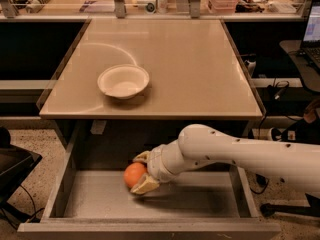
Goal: Pick orange from top drawer and place on counter
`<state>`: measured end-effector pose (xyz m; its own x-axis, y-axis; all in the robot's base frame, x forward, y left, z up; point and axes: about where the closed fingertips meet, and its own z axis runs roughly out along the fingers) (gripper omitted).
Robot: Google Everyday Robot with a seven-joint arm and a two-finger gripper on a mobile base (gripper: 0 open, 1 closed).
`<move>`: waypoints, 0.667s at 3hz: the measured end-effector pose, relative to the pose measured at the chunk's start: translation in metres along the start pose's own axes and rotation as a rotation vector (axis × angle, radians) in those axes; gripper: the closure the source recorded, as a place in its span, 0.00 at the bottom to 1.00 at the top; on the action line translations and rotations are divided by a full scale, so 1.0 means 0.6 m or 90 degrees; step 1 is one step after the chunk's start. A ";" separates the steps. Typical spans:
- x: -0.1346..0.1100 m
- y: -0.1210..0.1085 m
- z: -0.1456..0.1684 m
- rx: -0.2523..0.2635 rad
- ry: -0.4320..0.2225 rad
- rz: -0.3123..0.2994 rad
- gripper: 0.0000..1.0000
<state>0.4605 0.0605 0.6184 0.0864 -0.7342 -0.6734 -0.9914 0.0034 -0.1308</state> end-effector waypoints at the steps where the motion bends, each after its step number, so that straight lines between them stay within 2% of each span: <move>1: 0.000 0.000 0.000 0.000 0.000 0.000 0.65; 2: -0.008 0.013 -0.022 0.019 0.003 0.000 0.88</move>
Offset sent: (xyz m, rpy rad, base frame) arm -0.0219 -0.0151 0.0296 -0.0060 -0.0554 -0.0556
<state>0.4509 0.0553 0.6303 0.0861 -0.7378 -0.6695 -0.9880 0.0234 -0.1529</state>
